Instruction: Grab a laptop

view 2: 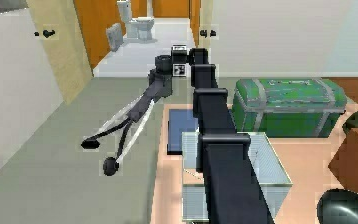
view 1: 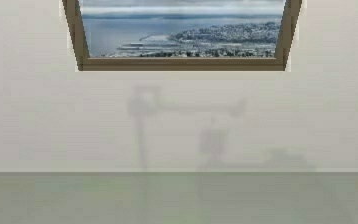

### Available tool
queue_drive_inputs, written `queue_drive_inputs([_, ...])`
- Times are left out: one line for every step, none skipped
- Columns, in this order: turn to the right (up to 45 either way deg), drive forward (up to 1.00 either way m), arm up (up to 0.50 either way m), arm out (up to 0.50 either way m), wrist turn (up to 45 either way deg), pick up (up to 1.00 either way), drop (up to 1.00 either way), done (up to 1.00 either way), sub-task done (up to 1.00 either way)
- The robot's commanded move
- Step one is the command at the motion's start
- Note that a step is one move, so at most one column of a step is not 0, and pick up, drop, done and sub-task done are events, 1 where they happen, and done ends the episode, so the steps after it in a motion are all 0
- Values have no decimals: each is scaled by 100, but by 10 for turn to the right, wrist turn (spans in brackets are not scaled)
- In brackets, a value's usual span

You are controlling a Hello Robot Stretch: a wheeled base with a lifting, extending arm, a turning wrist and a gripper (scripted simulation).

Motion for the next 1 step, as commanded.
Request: queue_drive_inputs([0,0,0,0,450,0,0,0,0])
